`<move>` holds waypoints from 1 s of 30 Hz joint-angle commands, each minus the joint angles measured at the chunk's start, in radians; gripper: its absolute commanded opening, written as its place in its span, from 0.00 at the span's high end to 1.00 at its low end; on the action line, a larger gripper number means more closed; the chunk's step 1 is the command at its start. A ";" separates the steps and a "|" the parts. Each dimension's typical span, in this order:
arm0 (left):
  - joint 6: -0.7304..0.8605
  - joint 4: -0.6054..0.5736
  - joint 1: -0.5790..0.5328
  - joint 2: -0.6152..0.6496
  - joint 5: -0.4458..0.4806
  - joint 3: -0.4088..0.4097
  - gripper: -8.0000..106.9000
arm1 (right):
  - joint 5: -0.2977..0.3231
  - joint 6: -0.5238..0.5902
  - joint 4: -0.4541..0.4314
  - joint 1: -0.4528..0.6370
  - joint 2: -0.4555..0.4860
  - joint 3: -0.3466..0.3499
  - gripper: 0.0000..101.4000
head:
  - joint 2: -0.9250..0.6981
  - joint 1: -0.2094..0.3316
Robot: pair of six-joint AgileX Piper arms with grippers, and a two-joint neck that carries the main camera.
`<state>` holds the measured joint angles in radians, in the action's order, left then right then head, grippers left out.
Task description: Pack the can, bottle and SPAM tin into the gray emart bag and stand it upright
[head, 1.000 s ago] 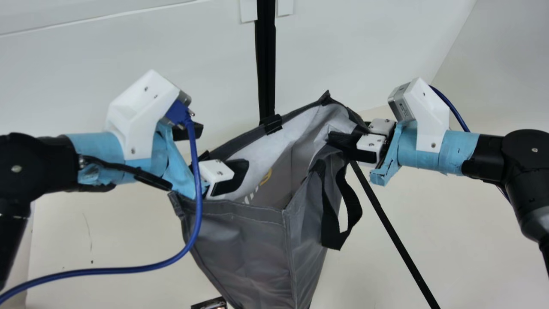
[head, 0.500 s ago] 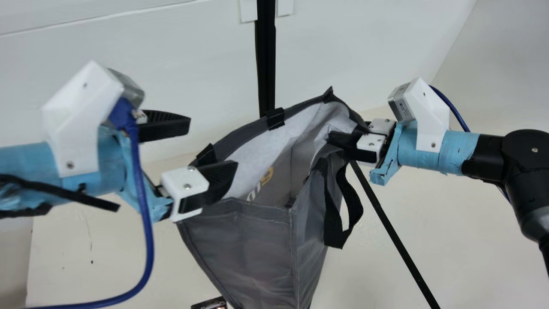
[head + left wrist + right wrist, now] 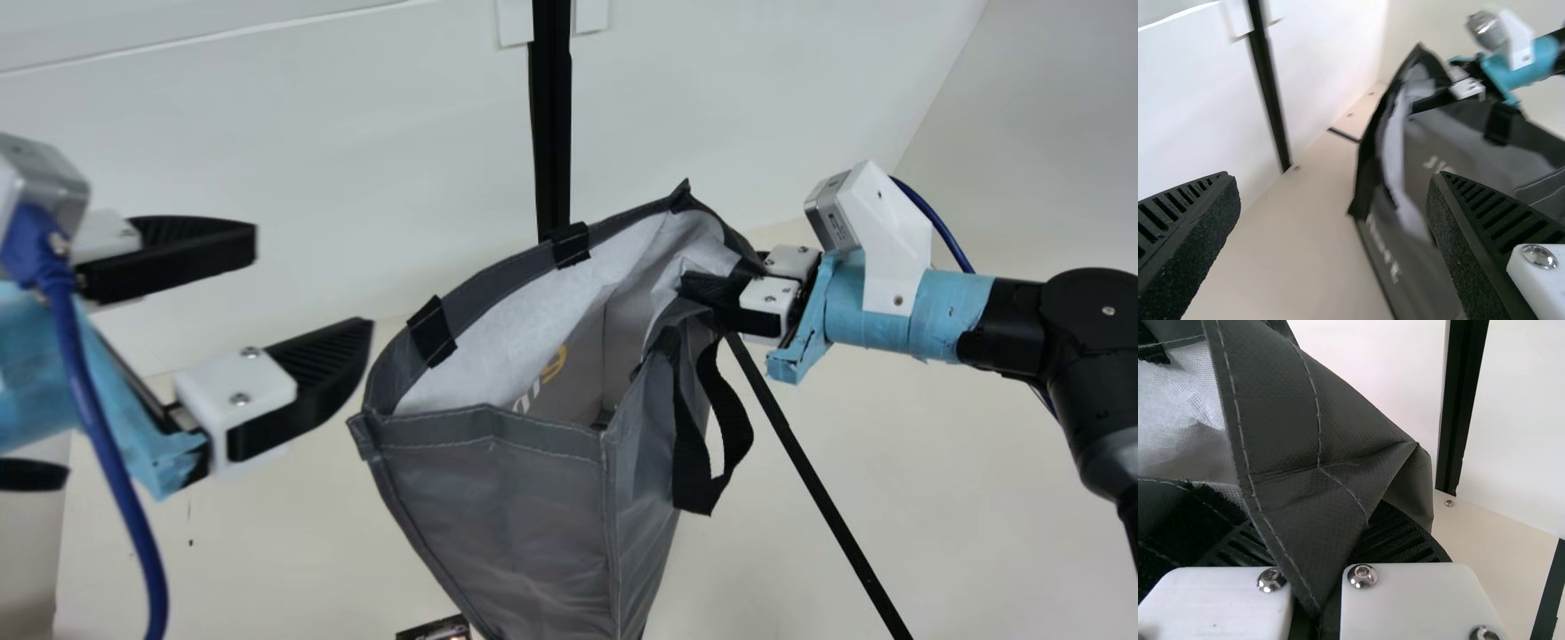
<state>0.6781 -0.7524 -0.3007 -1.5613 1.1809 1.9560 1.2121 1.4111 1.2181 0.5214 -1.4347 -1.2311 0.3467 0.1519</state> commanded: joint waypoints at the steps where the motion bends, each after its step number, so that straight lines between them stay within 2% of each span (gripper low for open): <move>1: -0.024 0.086 0.011 0.028 -0.011 -0.019 0.15 | 0.000 0.000 0.000 0.000 0.000 0.000 1.00 | 0.002 0.023; 19: -0.348 0.724 0.048 0.151 -0.052 -0.242 0.15 | 0.000 0.000 0.000 0.000 0.000 0.000 1.00 | 0.002 0.023; 25: -0.453 0.865 0.062 0.168 -0.053 -0.343 0.15 | 0.000 0.000 0.000 0.000 0.000 0.000 1.00 | 0.002 0.023; 30: -0.518 0.928 0.083 0.177 -0.059 -0.429 0.15 | 0.000 0.000 0.000 0.000 0.000 0.000 1.00 | 0.002 0.023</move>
<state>0.1775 0.1525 -0.2226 -1.3845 1.1234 1.5568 1.2121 1.4111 1.2181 0.5214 -1.4347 -1.2311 0.3482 0.1519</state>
